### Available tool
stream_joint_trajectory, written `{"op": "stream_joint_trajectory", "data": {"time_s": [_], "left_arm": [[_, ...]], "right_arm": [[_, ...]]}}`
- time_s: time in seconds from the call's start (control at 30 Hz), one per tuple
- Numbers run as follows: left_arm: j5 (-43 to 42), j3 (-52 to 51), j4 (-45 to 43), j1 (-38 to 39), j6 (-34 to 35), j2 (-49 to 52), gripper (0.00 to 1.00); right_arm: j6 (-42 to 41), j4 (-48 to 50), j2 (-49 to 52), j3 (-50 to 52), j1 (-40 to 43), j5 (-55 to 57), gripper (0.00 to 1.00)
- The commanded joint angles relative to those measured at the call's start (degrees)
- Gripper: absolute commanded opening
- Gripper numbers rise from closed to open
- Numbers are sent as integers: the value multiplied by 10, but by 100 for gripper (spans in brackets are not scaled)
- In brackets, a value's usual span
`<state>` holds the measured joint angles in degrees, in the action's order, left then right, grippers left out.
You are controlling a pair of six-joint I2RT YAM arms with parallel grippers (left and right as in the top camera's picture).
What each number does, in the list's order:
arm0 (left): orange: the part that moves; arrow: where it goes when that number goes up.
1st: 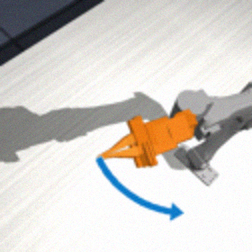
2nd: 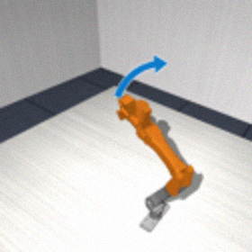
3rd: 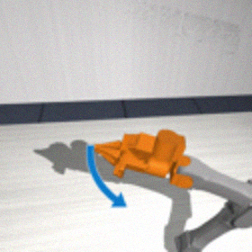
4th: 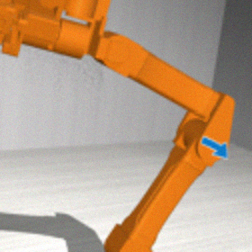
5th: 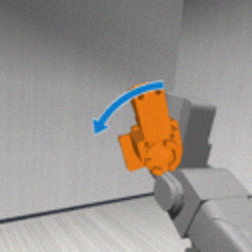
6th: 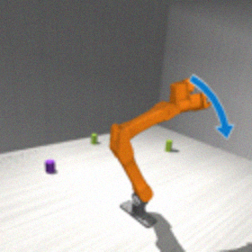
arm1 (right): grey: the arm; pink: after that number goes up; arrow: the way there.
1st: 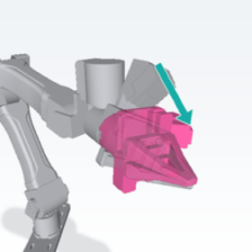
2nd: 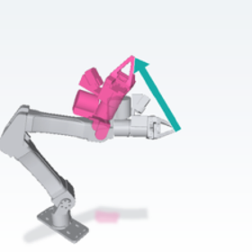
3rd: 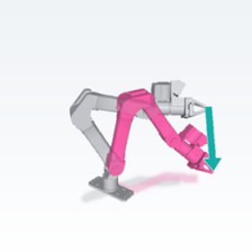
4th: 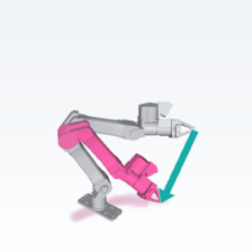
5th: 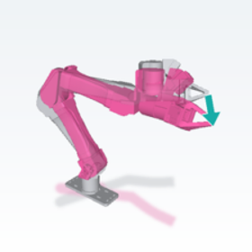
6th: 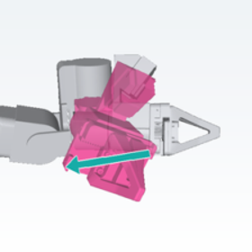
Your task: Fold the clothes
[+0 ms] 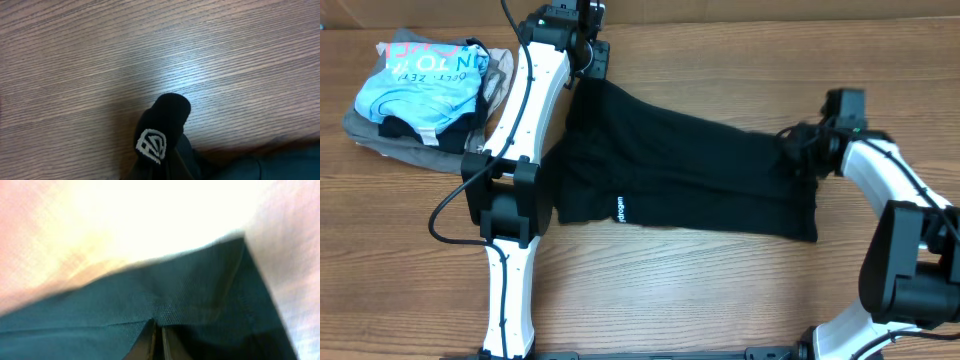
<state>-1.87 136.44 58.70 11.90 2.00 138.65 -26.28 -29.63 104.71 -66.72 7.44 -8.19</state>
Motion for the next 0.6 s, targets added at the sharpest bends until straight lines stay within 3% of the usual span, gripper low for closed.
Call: {"op": "stream_joint_trajectory", "data": {"time_s": [0.0, 0.27, 0.57], "left_arm": [[9, 3, -4, -4, 8, -4, 4], [25, 3, 1, -4, 7, -6, 4], [67, 3, 68, -4, 1, -78, 4]], "right_arm": [[20, 24, 3, -48, 16, 6, 4], [42, -7, 2, -65, 26, -19, 4], [103, -243, 0, -261, 43, -59, 4]]}}
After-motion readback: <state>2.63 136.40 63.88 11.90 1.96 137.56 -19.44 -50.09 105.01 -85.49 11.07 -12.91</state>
